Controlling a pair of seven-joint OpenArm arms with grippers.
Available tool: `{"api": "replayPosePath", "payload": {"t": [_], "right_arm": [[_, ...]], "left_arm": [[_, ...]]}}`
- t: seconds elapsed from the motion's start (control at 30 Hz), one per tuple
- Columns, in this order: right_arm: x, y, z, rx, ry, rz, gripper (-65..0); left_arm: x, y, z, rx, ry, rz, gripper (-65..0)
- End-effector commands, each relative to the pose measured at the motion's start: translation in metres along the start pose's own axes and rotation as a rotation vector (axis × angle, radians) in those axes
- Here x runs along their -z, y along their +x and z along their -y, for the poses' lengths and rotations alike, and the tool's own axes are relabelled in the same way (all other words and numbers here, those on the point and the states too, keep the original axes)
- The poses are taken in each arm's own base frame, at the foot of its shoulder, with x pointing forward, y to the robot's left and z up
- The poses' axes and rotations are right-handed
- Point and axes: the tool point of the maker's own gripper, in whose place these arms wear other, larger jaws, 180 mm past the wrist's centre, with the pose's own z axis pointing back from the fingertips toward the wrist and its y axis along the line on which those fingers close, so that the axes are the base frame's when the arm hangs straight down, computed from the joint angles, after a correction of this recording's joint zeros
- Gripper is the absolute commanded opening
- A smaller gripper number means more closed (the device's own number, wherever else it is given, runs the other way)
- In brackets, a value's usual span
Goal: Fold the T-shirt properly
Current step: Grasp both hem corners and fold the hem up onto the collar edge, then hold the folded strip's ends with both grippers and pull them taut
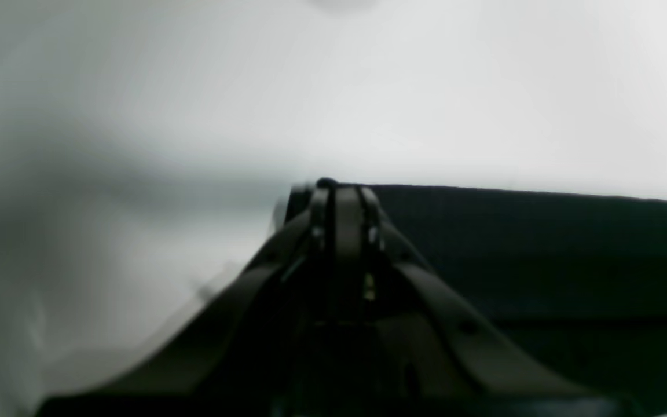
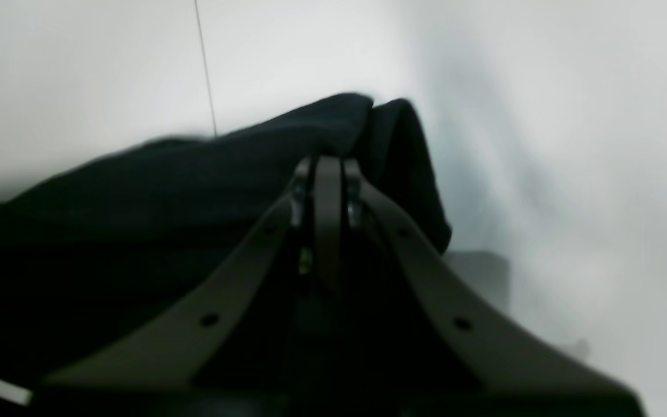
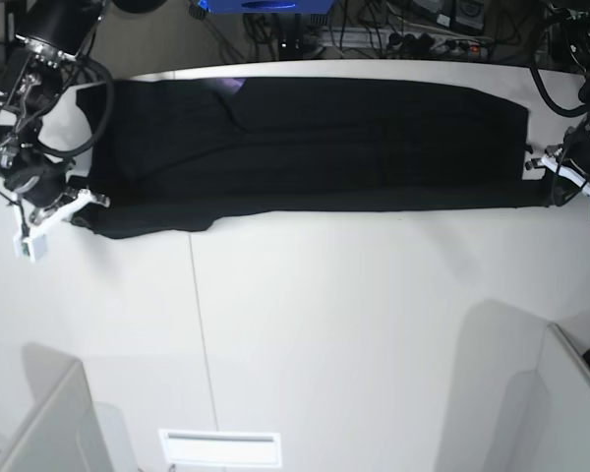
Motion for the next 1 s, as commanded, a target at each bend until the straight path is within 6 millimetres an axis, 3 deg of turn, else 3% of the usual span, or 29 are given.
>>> {"api": "replayPosePath", "payload": {"t": [0.0,0.2,0.47,0.8,0.97], "right_arm": [[-0.007,0.013,0.002,-0.016,-0.009,0.047,-65.0],[-0.008,-0.013,0.009,-0.008,-0.023,-0.011,-65.0],[-0.021,-0.027,0.007,-0.041,-0.039,-0.023,-65.0],[-0.024,-0.072,0.014,0.041,-0.057,-0.1,-65.0],[-0.023,-0.079,0.013,0.052,-0.056,-0.111,-65.0]], "left_arm": [[-0.006,0.018,0.003,0.034,-0.005,0.051,-65.0],[-0.011,-0.004,-0.003,0.034,0.012,-0.007,-65.0],[-0.016,-0.026,-0.007,0.034,0.027,-0.067,-65.0],[-0.014,-0.051,-0.015,0.034,0.087,-0.116,-65.0],[-0.011,-0.059,-0.017,0.032,0.118,-0.125,-65.0]]}}
